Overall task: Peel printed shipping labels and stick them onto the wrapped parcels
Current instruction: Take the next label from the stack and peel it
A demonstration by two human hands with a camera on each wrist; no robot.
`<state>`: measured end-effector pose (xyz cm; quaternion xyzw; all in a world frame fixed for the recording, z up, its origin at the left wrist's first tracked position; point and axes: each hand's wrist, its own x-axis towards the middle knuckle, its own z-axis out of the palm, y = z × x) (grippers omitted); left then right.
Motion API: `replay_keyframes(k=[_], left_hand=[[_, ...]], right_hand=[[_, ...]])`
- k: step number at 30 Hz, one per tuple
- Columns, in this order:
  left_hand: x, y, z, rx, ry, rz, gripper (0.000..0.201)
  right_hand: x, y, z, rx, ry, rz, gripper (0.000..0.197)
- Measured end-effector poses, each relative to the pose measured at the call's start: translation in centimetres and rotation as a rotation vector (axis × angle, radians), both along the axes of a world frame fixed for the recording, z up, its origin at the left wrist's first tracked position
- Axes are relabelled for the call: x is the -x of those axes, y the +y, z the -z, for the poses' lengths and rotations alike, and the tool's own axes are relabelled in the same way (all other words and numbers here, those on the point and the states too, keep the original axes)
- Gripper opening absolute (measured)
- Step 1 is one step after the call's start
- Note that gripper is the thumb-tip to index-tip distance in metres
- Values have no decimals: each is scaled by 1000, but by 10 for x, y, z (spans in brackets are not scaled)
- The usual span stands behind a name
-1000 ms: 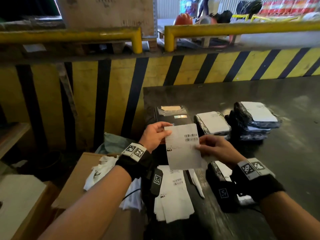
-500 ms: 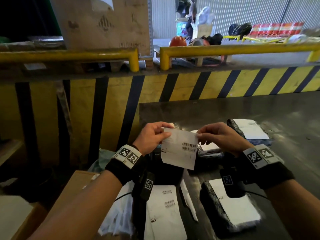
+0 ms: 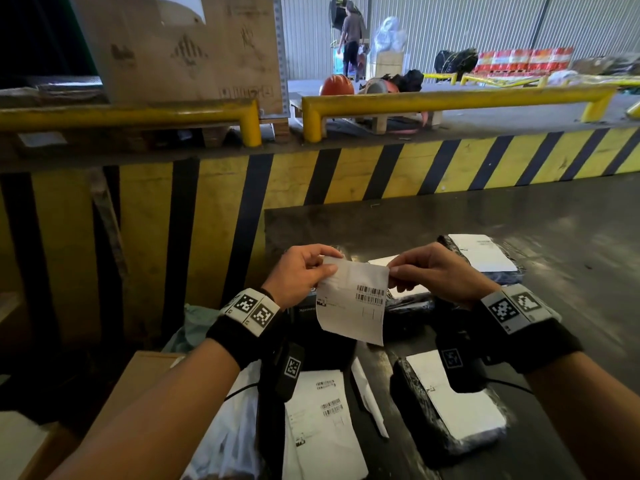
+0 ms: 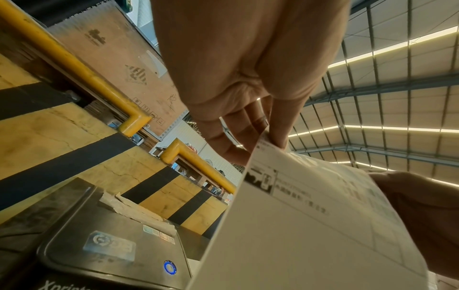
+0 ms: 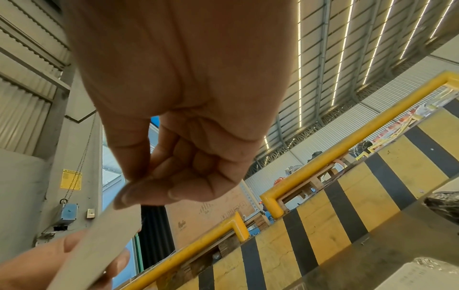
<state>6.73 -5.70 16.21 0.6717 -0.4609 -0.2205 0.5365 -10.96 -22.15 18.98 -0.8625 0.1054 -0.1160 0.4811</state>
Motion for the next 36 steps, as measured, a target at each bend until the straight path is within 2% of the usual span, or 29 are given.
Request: replay_keyframes(k=[4, 15, 26, 28, 31, 33, 34, 36], left_hand=[[0, 1, 0, 8, -11, -4, 19], [-4, 4, 2, 1, -9, 18, 19], [-6, 8, 1, -25, -24, -10, 20], [-4, 7, 1, -57, -72, -48, 28], [0, 3, 2, -56, -245, -213, 44], [8, 0, -1, -22, -299, -266, 32], [13, -1, -2, -15, -274, -229, 24], [24, -4, -4, -27, -128, -102, 24]], right_hand=[[2, 2, 0, -43, -24, 12, 18], [-5, 9, 1, -13, -23, 39, 17], [-10, 15, 8, -97, -82, 57, 14], [-11, 16, 10, -122, -98, 69, 14], [-13, 20, 13, -138, -144, 108, 15], [-16, 22, 15, -108, -156, 132, 16], [-18, 23, 17, -87, -160, 145, 16], [-22, 28, 20, -51, -181, 164, 17]])
